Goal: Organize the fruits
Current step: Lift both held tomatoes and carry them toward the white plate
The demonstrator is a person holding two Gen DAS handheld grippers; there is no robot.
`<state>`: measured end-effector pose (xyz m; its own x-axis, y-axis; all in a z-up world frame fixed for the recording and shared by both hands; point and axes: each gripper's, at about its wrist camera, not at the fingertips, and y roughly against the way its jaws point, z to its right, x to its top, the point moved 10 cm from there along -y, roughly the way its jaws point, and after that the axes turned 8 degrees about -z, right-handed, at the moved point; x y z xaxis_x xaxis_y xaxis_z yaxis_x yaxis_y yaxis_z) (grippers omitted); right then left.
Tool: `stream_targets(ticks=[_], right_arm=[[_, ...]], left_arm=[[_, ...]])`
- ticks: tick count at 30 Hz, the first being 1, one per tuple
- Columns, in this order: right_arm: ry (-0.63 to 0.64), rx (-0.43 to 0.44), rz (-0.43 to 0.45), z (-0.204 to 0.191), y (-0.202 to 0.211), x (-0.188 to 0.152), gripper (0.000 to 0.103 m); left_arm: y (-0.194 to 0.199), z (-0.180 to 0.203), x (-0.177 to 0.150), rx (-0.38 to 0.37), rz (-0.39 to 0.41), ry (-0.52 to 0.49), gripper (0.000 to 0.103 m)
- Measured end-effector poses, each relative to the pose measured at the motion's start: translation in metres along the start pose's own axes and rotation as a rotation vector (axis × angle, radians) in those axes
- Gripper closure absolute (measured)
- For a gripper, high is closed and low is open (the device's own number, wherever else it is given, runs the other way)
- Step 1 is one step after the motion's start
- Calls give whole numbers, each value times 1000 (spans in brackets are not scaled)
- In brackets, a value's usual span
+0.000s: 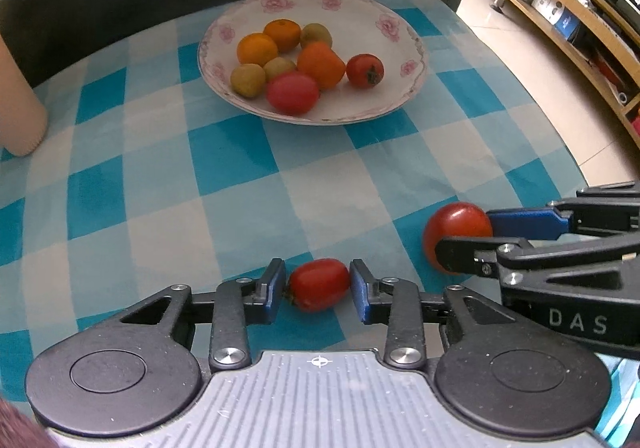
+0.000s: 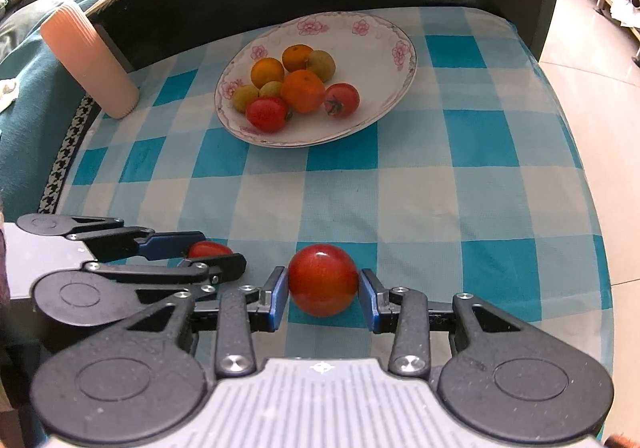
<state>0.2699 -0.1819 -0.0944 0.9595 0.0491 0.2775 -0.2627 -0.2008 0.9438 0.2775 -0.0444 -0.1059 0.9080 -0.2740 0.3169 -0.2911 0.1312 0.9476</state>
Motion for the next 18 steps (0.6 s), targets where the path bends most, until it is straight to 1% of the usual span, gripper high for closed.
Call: stream_targets(ticks=[4,11,18], right_arm=[[0,-6,7,0,1,2,52],[-4,2,33,-3,7,8,52],[-10,12,52,-5,11,16,52]], left_arm=[[2,-5,1,-7,2,24,60],[14,-7,12,-32,35,53,60],[21,-10,23,-28,60,66,60]])
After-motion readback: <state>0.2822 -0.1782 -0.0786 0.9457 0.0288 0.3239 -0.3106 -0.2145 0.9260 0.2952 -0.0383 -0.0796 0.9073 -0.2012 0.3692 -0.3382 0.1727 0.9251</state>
